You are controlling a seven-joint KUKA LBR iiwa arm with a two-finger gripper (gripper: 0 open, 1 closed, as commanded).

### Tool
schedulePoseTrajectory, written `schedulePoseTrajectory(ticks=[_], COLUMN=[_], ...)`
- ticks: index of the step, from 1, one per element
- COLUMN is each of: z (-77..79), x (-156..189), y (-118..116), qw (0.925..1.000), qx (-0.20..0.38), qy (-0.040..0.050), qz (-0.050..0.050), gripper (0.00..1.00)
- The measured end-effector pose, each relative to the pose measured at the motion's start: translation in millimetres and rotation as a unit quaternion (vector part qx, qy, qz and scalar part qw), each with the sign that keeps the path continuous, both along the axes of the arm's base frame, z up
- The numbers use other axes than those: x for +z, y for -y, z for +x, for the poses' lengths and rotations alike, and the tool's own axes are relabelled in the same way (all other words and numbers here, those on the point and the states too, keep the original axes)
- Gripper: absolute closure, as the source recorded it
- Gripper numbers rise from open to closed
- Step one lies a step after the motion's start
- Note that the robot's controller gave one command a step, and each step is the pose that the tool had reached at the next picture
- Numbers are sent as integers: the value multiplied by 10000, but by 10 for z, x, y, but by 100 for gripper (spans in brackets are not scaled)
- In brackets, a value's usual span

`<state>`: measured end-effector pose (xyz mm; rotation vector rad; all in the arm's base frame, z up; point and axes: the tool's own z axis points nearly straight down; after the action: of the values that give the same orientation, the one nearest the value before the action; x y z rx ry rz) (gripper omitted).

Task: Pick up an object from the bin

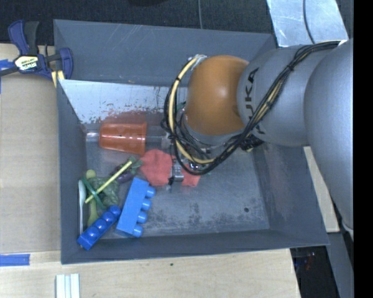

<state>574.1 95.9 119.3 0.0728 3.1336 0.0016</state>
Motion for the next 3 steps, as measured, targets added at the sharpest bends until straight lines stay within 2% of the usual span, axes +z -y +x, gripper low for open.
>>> schedulePoseTrajectory(ticks=[1,2,3], z=[32,170,196], x=[171,-523,-474], y=[-18,218,270], qw=[9999,10000,9999], qx=[-115,-27,-104], qy=[30,24,65], qz=[9,5,13], gripper=[0,0,100])
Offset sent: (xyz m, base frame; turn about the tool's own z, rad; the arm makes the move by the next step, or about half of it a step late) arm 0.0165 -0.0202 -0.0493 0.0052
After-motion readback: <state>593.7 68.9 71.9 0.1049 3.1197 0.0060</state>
